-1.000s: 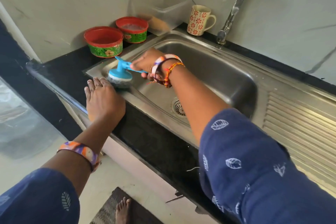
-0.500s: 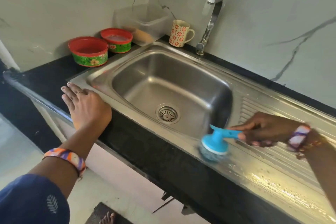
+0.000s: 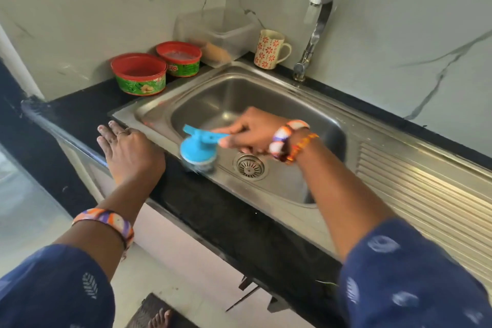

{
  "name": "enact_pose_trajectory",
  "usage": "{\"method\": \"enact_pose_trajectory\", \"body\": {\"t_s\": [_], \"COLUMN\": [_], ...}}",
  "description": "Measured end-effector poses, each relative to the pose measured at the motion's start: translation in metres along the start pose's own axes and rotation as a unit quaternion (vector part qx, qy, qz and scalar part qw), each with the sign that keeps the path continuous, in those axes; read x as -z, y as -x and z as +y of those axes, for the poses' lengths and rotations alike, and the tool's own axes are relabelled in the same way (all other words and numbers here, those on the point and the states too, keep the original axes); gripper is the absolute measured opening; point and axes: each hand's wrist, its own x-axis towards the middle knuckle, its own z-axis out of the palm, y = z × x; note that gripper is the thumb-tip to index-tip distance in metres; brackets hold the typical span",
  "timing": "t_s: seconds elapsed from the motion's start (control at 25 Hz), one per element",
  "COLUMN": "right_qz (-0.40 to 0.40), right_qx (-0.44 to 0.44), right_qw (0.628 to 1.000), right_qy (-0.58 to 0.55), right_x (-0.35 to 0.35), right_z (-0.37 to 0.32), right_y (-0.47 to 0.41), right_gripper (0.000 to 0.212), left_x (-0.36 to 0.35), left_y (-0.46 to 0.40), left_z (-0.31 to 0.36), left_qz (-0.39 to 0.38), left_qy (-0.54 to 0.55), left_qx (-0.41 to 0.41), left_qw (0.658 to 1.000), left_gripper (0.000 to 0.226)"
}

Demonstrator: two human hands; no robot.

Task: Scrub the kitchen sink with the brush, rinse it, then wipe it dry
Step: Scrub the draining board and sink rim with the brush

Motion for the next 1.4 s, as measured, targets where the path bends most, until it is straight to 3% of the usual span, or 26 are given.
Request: {"method": "enact_pose_trajectory", "body": {"t_s": [0.16, 0.32, 0.44, 0.56, 0.68, 0.88, 1.24, 1.4], "right_qz": [-0.06, -0.007, 0.083, 0.096, 0.1, 0.098, 0.089, 0.112], "right_qx": [-0.123, -0.25, -0.166, -0.059, -0.012, -0.02, -0.19, -0.149], "right_qw": [0.988, 0.96, 0.978, 0.993, 0.995, 0.994, 0.964, 0.97], "right_qy": [-0.072, -0.127, -0.093, -0.025, 0.002, -0.034, -0.166, -0.154], "right_x": [0.026, 0.029, 0.013, -0.005, -0.024, -0.034, 0.002, -0.01], "right_z": [0.055, 0.085, 0.076, 0.042, -0.004, -0.028, 0.065, 0.049], "right_y": [0.114, 0.182, 0.157, 0.071, -0.02, -0.033, 0.152, 0.108], "right_gripper": [0.024, 0.023, 0.023, 0.031, 0.035, 0.037, 0.028, 0.029], "left_x": [0.0, 0.0, 0.0, 0.0, 0.0, 0.001, 0.009, 0.019], "left_y": [0.002, 0.004, 0.004, 0.004, 0.001, 0.001, 0.001, -0.017], "left_z": [0.001, 0.004, 0.004, 0.004, 0.003, 0.0, 0.002, -0.004], "left_qz": [-0.01, -0.012, -0.011, -0.011, -0.008, -0.009, -0.039, -0.016], "left_qy": [0.0, -0.006, -0.002, 0.004, 0.001, 0.002, 0.037, 0.057], "left_qx": [-0.009, -0.007, -0.016, -0.019, -0.021, -0.032, -0.029, -0.012], "left_qw": [1.0, 1.0, 1.0, 1.0, 1.0, 0.999, 0.998, 0.998], "left_gripper": [0.057, 0.057, 0.057, 0.058, 0.056, 0.056, 0.058, 0.062]}}
